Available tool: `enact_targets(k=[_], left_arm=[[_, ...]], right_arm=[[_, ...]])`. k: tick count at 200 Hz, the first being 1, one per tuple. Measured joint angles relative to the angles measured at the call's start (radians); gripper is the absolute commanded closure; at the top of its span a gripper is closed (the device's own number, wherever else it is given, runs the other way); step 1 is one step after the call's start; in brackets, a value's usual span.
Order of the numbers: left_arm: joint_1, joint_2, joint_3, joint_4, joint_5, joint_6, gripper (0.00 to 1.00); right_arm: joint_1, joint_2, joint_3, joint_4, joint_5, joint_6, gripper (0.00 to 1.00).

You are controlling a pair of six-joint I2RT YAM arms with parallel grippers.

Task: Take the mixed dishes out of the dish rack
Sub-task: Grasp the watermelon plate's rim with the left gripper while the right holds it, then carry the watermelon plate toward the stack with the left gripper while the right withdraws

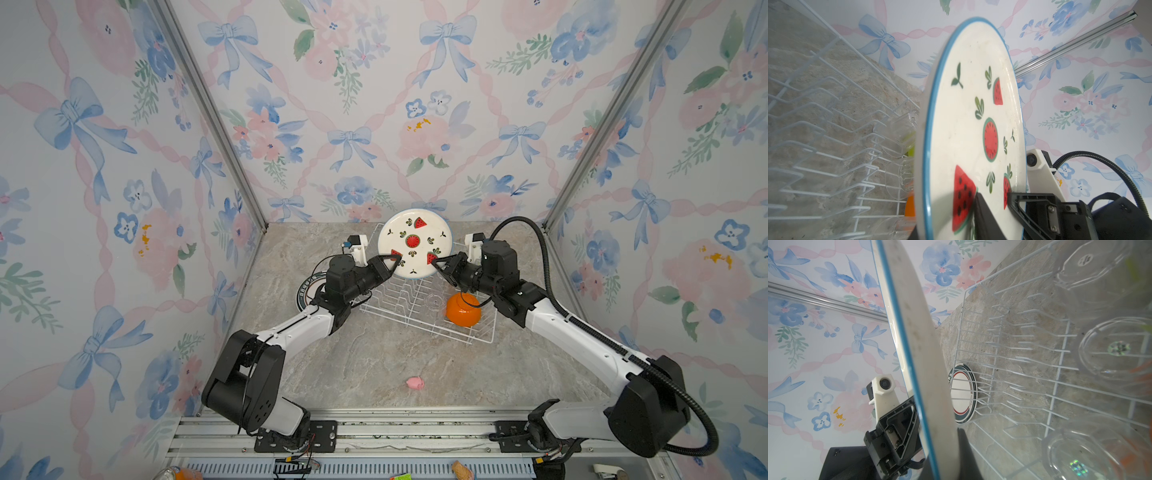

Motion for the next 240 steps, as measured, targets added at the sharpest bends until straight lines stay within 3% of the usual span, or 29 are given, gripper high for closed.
enact_targets(k=[41,83,116,152,177,193,212,222,240], left_arm=[[0.006,0.016,0.001,0.023,0.015,-0.012,0.76],[0.032,0.047,0.034,0.054,0.045,-0.139,1.0],[0.043,0.059,0.054,0.068,0.058,-0.15,1.0],[0.047,0.068,0.06,0.064,0.077,-0.114,1.0],[0.06,0.071,0.061,0.044,0.089,-0.1,1.0],[0.074,0.076,0.063,0.035,0.093,-0.09,1.0],[0.091,0.096,0.066,0.008,0.093,-0.074,1.0],[0.098,0.112,0.067,-0.011,0.094,-0.072,1.0],[0.109,0.141,0.067,-0.048,0.1,-0.073,1.0]], right_arm=[[0.0,0.005,0.01,-0.018,0.006,0.001,1.0],[0.0,0.014,0.011,-0.036,0.006,0.004,1.0],[0.0,0.016,0.035,-0.061,0.006,0.0,0.85],[0.0,0.029,0.068,-0.135,0.002,-0.051,0.61],[0.0,0.029,0.106,-0.199,-0.002,-0.094,0.42],[-0.002,0.029,0.142,-0.237,-0.002,-0.126,0.2],[-0.006,0.029,0.19,-0.238,-0.002,-0.158,0.05],[-0.009,0.029,0.216,-0.237,-0.002,-0.177,0.0],[-0.014,0.029,0.251,-0.237,-0.001,-0.202,0.03]])
